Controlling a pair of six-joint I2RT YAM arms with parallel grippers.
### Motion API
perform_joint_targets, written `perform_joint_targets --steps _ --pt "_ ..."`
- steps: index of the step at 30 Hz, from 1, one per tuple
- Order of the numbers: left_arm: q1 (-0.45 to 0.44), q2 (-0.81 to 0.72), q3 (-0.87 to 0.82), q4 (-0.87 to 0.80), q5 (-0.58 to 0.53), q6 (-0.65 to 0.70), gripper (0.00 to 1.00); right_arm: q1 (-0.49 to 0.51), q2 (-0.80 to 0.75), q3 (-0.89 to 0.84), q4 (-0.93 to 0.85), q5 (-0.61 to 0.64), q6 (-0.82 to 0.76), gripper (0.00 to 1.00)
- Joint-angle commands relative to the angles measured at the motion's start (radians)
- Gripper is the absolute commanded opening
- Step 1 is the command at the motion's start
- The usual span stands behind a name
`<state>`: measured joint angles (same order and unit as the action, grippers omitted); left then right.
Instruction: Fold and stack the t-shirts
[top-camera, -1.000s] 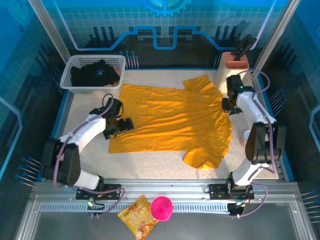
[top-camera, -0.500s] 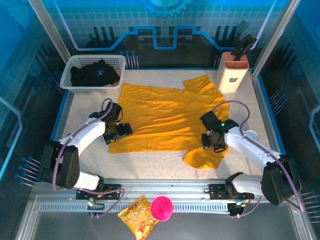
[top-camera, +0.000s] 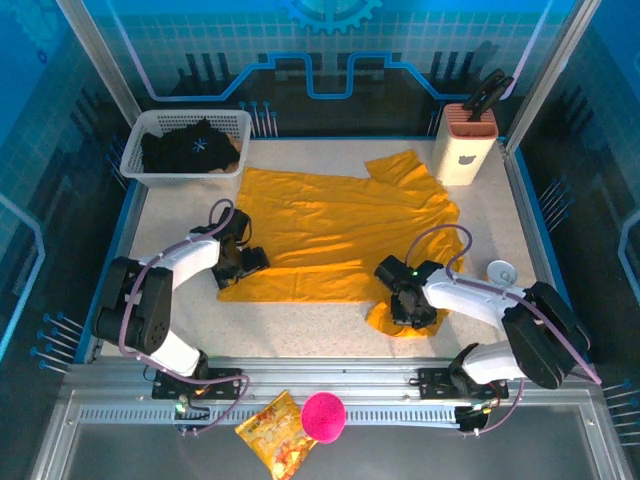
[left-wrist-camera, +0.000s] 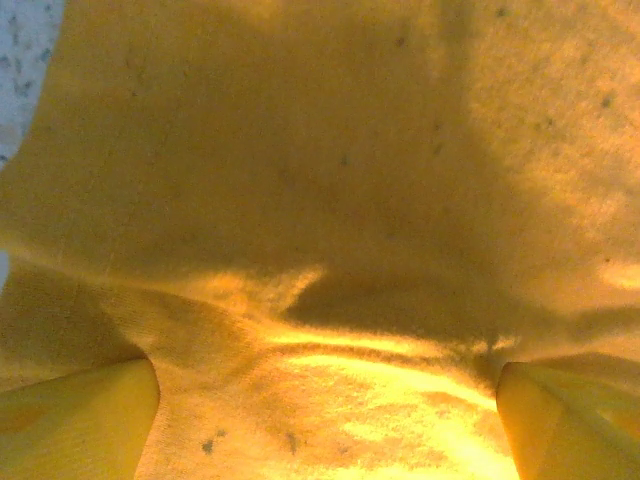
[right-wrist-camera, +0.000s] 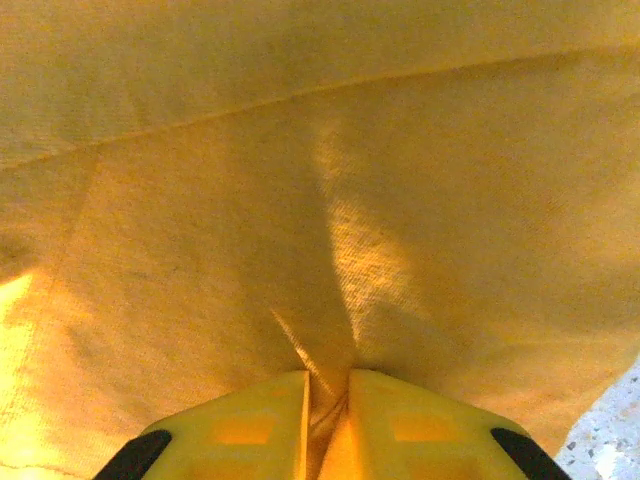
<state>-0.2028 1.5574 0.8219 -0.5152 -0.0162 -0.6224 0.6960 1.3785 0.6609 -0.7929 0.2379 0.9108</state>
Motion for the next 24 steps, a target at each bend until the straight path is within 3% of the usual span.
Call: perform_joint_targets --steps 1,8,12,16,17,21,24 --pt "0.005 0.041 -0.006 0.03 -0.011 -0.016 0.88 0.02 0.053 0.036 -0.036 0.06 0.027 0.19" --pt "0.002 0.033 -0.04 0.027 0.001 -0.018 0.88 0.068 0.088 0.118 -0.141 0.022 -0.008 0.15" --pt "0.001 0.022 -0.05 0.024 0.017 -0.013 0.89 0.124 0.067 0.114 -0.162 -0.007 0.051 0.0" --pt "0.002 0.018 -0.057 0.032 0.031 -0.004 0.88 0.157 0.007 0.102 -0.197 0.021 0.107 0.0" --pt "0.002 0.018 -0.057 0.032 0.034 -0.001 0.89 0.158 -0.011 0.103 -0.215 0.025 0.117 0.01" --pt "0.0 0.015 -0.056 0.041 0.044 0.003 0.88 0.155 -0.074 0.108 -0.256 0.068 0.144 0.26" --pt "0.0 0.019 -0.055 0.05 0.051 -0.001 0.88 0.135 -0.07 0.105 -0.241 0.062 0.139 0.34"
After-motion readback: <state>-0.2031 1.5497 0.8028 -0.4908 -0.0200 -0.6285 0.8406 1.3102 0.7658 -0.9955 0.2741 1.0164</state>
